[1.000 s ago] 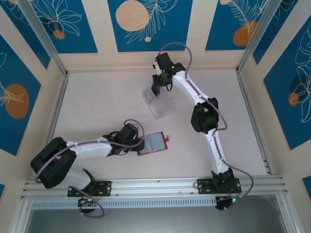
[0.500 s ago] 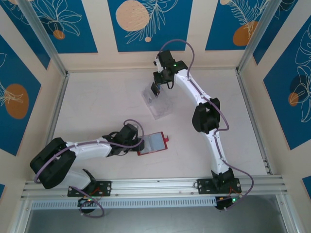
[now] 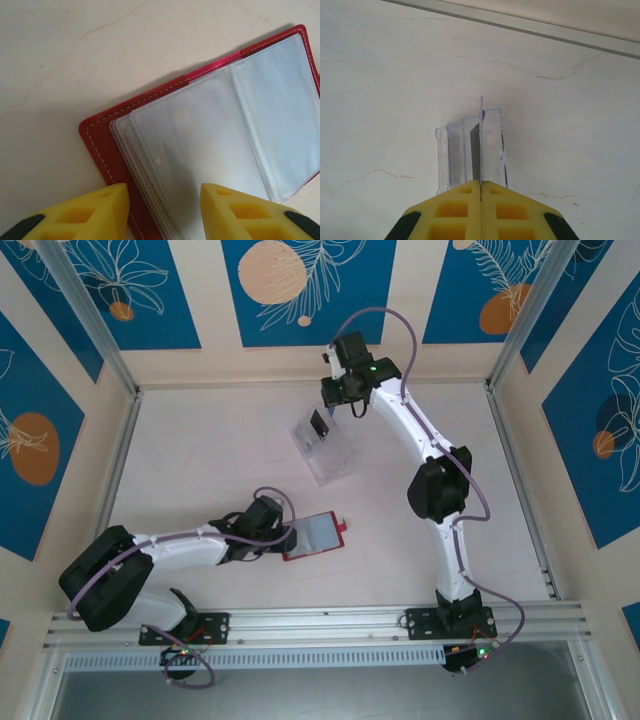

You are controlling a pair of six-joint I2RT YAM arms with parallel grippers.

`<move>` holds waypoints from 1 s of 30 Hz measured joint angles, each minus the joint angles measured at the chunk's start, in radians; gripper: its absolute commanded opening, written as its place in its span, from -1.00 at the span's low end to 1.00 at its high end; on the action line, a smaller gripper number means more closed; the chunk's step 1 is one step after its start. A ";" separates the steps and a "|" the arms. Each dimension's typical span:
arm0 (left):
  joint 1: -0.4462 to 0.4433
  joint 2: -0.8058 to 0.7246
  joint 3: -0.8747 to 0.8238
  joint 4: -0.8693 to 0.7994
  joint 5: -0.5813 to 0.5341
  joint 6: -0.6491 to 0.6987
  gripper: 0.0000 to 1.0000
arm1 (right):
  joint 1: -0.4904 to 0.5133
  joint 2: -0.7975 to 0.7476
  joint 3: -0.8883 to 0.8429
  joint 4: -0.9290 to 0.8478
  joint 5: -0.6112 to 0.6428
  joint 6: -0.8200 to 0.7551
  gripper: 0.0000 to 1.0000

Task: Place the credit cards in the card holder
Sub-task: Pick up the credit card from the storage box, then insert the credit card into the card slot.

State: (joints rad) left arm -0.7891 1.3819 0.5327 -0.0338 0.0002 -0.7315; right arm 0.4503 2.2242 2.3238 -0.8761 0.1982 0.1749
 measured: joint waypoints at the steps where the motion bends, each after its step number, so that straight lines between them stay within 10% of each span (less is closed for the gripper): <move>1: 0.000 0.000 0.000 0.000 0.000 0.000 -0.15 | 0.000 -0.018 -0.019 0.002 0.000 0.002 -1.00; 30: 0.000 -0.040 0.000 -0.090 0.010 0.032 -0.16 | 0.150 -0.834 -1.350 0.583 -0.310 0.369 -1.00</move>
State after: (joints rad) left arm -0.7891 1.3422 0.5327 -0.1242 0.0097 -0.6994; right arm 0.6006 1.3903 0.9741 -0.2928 -0.1116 0.5434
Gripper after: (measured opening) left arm 0.424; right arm 0.066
